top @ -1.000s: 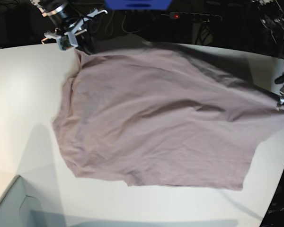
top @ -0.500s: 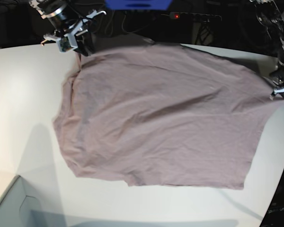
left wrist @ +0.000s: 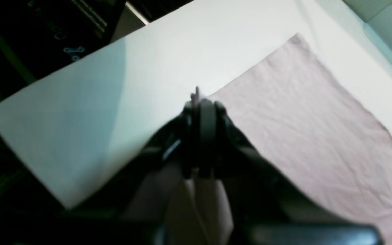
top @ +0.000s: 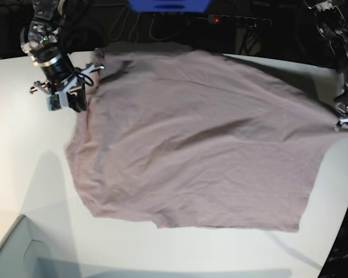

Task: Layout the t-shirt on the table in an organized manner, then fold the t-shirt properly
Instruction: 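Lower the pulled corner and slide the right gripper along the shirt side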

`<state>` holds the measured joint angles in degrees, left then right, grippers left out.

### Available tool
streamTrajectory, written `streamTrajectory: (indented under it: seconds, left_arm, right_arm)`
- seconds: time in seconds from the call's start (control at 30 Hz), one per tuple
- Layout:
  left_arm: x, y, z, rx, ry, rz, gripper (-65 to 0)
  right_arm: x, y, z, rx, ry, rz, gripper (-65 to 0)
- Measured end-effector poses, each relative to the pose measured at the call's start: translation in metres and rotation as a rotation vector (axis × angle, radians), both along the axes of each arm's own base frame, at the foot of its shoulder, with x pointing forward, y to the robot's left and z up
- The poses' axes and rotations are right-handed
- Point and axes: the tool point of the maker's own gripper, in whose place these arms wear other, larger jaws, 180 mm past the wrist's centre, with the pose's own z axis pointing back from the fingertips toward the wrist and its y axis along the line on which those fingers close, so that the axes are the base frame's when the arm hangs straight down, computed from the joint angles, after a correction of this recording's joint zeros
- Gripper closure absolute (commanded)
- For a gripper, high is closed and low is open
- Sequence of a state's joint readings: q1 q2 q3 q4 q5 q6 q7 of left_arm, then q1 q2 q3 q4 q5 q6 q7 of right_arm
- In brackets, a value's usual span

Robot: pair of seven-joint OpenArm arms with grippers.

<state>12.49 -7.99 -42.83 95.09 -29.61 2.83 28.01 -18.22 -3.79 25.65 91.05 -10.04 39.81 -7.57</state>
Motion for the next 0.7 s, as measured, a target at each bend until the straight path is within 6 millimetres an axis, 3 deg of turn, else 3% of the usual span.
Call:
streamTrajectory:
  seconds: [0.23,0.6,0.7]
  left_arm:
    - [-0.001,0.0,-0.001,-0.001,0.003,0.001,-0.1]
    - [-0.001,-0.001,-0.002,-0.001,0.005,0.001,-0.1]
    - [-0.002,-0.001,-0.002,0.0,0.005,0.002,-0.1]
  right_arm:
    - [0.023,-0.015,-0.026,-0.013,0.118,-0.006,0.0]
    - [0.022,0.002,-0.056,0.07,0.176,0.021,0.0]
    - [0.038,-0.013,-0.062,0.088,0.174,0.008,0.0]
